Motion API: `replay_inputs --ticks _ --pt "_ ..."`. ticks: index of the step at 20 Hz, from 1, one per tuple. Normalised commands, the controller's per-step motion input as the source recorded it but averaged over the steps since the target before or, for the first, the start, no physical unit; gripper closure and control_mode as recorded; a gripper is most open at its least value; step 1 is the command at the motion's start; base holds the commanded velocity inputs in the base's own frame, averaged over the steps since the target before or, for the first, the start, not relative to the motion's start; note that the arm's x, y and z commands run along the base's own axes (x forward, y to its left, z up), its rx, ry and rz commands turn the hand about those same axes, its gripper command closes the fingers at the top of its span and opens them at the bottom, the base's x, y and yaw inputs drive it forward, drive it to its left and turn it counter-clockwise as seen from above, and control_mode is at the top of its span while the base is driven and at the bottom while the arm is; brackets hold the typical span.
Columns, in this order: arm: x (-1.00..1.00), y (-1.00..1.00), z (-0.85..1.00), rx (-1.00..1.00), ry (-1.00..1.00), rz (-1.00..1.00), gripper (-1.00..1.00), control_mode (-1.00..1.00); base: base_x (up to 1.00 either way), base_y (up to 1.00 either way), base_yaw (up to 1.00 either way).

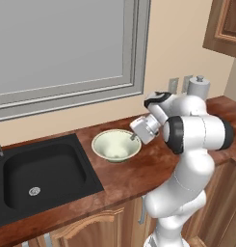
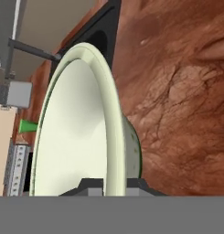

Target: Pick the cup and bowl from the counter and place them on the counter next to the sink.

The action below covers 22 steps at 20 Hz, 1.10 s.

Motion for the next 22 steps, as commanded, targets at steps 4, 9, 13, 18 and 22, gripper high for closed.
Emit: replay_inputs --ticks 4,9,13,18,22 --pt "0.14 0.21 -0.06 0.0 0.0 -0.03 1.0 -1.0 0.0 0.0 0.0" --pt "0.24 0.17 -0.15 0.0 0.0 -0.04 1.0 -1.0 0.0 0.0 0.0" --pt "0.25 0.08 -0.36 -0.01 0.0 -0.05 1.0 -1.0 0.0 0.0 0.0" --pt "0.06 0.01 -0.31 0.0 0.0 -0.05 1.0 -1.0 0.0 0.0 0.0" --pt "0.0 0.0 -0.29 0.0 0.0 -0.02 1.0 -1.0 0.0 0.0 0.0"
